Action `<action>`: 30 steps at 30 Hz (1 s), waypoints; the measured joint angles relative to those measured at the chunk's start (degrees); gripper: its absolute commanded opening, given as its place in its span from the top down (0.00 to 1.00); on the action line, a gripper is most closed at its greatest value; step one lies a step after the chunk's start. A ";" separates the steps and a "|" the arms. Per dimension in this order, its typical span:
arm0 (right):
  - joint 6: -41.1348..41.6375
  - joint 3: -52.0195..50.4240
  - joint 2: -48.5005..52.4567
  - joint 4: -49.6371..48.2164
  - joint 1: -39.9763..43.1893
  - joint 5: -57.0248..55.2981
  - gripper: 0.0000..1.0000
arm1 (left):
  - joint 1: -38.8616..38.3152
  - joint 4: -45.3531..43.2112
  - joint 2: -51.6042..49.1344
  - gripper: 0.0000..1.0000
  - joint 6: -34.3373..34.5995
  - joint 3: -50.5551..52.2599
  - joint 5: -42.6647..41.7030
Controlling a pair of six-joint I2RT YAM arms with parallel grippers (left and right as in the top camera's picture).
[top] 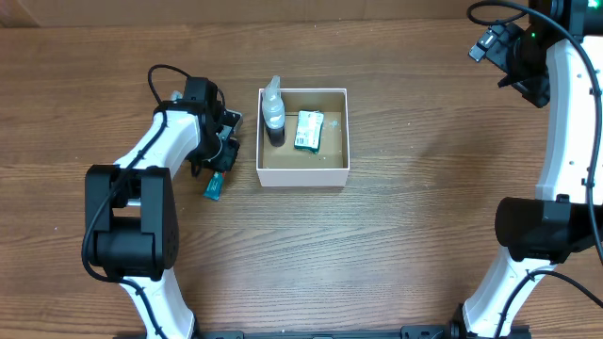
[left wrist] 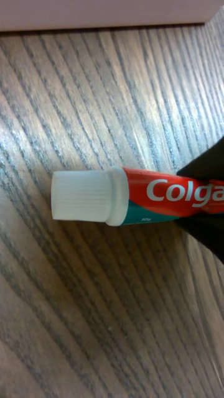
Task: Pack container
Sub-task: 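Reach the left gripper to the Colgate toothpaste tube and grasp it, then lower the toothpaste tube into the box front and release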
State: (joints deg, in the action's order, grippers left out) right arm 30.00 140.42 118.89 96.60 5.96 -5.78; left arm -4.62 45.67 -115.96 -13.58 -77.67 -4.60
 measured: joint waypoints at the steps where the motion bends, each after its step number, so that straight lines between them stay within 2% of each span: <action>1: 0.00 0.00 0.00 0.02 0.02 0.00 0.00 | 0.00 0.09 0.00 0.90 0.09 -0.07 0.00; 4: -0.02 0.00 0.00 0.00 0.02 0.02 0.00 | 0.00 0.46 0.00 0.94 0.50 -0.28 -0.04; 13: 0.00 0.00 0.00 0.02 0.02 0.02 0.00 | 0.00 6.58 -0.44 0.96 2.71 -3.26 -0.42; 18: 0.00 0.00 0.00 0.02 0.02 0.00 0.00 | 0.00 12.35 -0.57 0.96 2.93 -11.13 -1.57; 25: -0.02 0.00 0.00 0.02 0.00 0.00 0.00 | 0.00 21.59 -0.57 0.95 2.86 -27.21 -6.38; 30: -0.02 0.00 0.00 0.00 0.02 0.00 0.00 | -0.35 25.55 0.50 0.93 0.81 -34.86 -9.81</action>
State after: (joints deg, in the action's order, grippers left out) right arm 29.98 140.42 118.89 96.60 5.98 -5.78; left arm -4.97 71.22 -115.46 -12.78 -112.53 -14.41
